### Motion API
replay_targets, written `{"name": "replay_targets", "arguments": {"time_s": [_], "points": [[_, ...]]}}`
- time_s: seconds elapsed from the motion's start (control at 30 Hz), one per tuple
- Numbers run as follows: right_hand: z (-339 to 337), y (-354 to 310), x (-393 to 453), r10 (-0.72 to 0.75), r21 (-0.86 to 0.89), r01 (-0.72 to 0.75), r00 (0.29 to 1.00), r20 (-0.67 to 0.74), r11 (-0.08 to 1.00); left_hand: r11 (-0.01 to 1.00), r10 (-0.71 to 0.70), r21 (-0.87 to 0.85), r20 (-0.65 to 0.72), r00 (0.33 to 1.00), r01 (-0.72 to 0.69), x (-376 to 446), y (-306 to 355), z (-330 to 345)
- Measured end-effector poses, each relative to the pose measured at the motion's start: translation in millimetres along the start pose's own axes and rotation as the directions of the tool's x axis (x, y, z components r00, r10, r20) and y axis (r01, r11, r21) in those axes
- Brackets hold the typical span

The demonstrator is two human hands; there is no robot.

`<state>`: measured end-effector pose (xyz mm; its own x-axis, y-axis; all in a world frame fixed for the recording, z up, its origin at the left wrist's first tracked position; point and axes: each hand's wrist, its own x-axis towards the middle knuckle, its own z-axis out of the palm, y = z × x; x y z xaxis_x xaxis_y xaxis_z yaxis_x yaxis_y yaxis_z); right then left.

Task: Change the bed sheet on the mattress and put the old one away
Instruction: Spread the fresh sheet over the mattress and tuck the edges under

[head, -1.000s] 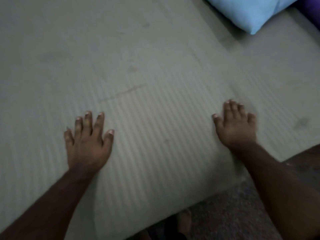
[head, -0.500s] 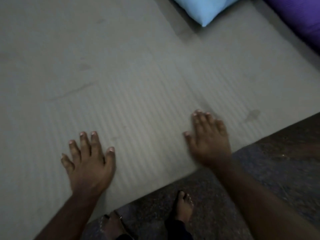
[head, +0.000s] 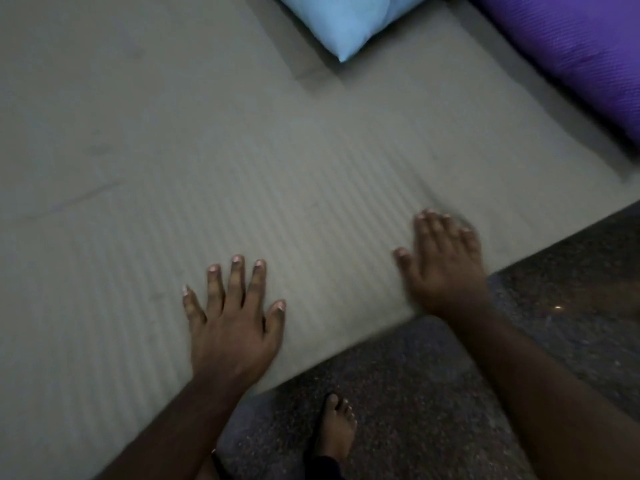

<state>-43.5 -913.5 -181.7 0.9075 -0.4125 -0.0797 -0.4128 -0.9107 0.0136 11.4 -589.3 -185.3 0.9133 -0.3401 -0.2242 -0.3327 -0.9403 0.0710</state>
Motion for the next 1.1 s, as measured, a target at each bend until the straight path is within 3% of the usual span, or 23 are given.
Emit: {"name": "replay_targets", "arguments": {"time_s": [0.07,0.1,0.17,0.2,0.27,0.4,0.5,0.57,0.6,0.67,0.7,0.77,0.83,0.87,1.0,1.1], "points": [[-10,1,13,0.184,0.015,-0.185,0.983,0.019,0.983,1.000,0.012,-0.021,0.018,1.000,-0.011,8,14,-3],[-12,-17,16,0.162,0.020,-0.162,0.987,-0.003,0.987,0.999,0.027,-0.035,0.022,0.999,-0.026,14,24,-4],[-7,-69,12,-0.130,0.062,0.134,0.989,-0.064,0.989,0.997,0.065,-0.046,0.029,0.997,-0.064,25,44,-4],[-2,-93,9,-0.277,0.091,0.284,0.958,-0.076,0.955,0.996,0.076,-0.041,0.033,0.997,-0.074,28,52,-3],[5,-111,6,-0.381,0.131,0.381,0.924,-0.030,0.915,0.996,0.083,-0.029,0.018,0.996,-0.082,31,59,0],[6,-40,25,-0.237,0.058,0.234,0.971,0.041,0.970,0.997,0.064,-0.039,0.019,0.998,-0.063,28,56,0],[-5,30,45,0.070,0.000,-0.070,0.995,0.068,0.998,0.995,0.072,-0.072,0.045,0.996,-0.069,38,52,-8],[-14,30,58,0.233,0.028,-0.236,0.969,0.085,0.971,0.995,0.034,-0.099,0.025,0.999,-0.032,59,38,-12],[-16,12,62,0.196,0.039,-0.199,0.979,0.057,0.979,0.994,0.000,-0.111,0.004,1.000,0.000,72,30,-14],[-12,-52,69,-0.086,0.084,0.091,0.994,-0.060,0.992,0.990,-0.056,-0.133,-0.024,0.998,0.052,97,13,-18],[-6,-94,71,-0.248,0.115,0.262,0.961,-0.120,0.958,0.988,-0.072,-0.137,-0.029,0.997,0.067,105,6,-19],[1,-170,76,-0.484,0.180,0.492,0.871,-0.088,0.852,0.992,-0.069,-0.106,-0.042,0.997,0.064,113,-6,-15],[8,-209,94,-0.584,0.194,0.583,0.810,-0.058,0.789,0.998,-0.030,-0.055,-0.052,0.998,0.027,116,-21,-12],[13,-209,109,-0.582,0.163,0.583,0.811,-0.055,0.796,0.999,-0.014,-0.041,-0.052,0.999,0.012,120,-28,-11],[22,-128,173,-0.329,0.025,0.330,0.944,-0.033,0.944,0.999,-0.001,-0.033,-0.086,0.996,-0.002,159,-60,-19],[9,-88,205,0.065,0.034,-0.065,0.998,-0.023,0.997,0.999,-0.027,-0.028,-0.089,0.996,0.025,191,-90,-30]]}}
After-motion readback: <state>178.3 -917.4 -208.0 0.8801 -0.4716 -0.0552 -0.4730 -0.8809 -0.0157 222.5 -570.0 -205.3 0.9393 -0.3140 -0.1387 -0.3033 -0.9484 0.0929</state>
